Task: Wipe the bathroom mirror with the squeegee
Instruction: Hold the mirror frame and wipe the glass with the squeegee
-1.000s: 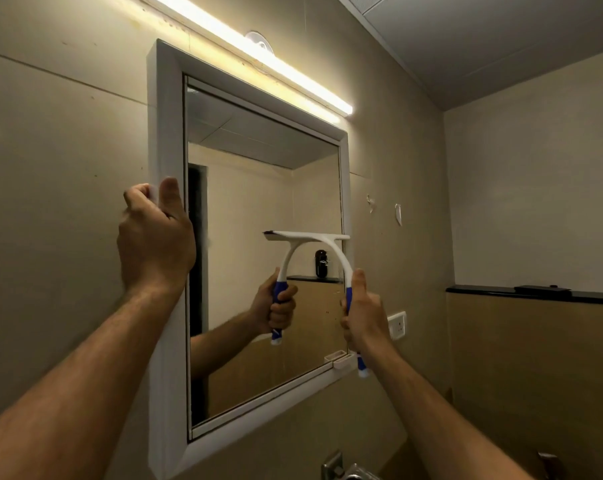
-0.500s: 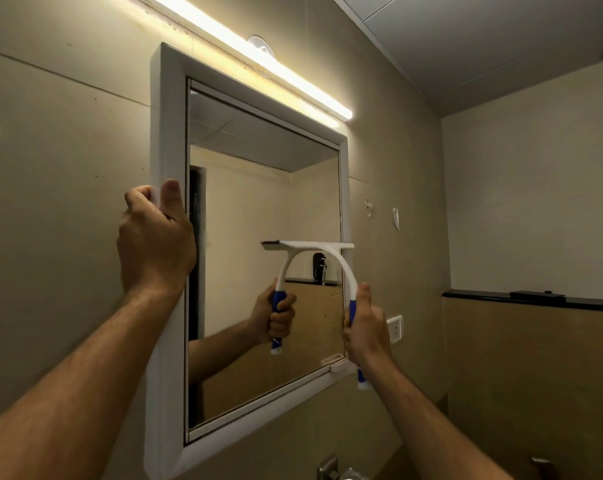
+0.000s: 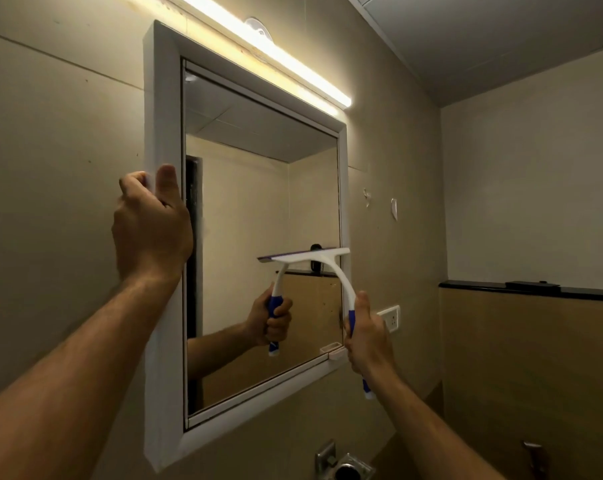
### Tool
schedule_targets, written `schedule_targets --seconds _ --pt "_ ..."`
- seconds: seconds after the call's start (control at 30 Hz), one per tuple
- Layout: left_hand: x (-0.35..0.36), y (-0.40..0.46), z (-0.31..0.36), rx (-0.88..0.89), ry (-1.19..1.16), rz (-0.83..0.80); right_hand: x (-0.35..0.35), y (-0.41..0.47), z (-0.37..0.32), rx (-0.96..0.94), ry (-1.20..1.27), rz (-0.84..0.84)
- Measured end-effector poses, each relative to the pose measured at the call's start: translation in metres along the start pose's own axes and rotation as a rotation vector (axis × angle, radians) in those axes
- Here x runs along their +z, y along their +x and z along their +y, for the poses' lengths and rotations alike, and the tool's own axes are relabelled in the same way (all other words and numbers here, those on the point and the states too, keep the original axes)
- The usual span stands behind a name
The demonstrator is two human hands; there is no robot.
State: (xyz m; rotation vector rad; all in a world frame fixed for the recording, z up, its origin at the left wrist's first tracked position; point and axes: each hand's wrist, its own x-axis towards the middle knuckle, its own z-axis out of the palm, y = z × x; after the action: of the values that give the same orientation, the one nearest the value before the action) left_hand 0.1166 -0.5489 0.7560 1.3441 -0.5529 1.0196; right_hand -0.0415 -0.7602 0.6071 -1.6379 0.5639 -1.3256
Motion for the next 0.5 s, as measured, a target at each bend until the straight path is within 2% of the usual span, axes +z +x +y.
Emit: schedule_targets --seconds 0.13,0.37,0.5 --pt "0.0 0.0 -0.001 -0.003 -0.004 -0.014 0.006 0.008 -0.018 -0.005 0.05 -0.025" --pt "-0.001 0.001 0.0 0.005 0.002 -0.034 0.006 -0.015 0.015 0.098 0.062 -0.078" --pt "-0.001 0.0 0.0 0.007 -0.001 -0.026 -0.003 -0.01 0.002 0.102 0.071 -0.078"
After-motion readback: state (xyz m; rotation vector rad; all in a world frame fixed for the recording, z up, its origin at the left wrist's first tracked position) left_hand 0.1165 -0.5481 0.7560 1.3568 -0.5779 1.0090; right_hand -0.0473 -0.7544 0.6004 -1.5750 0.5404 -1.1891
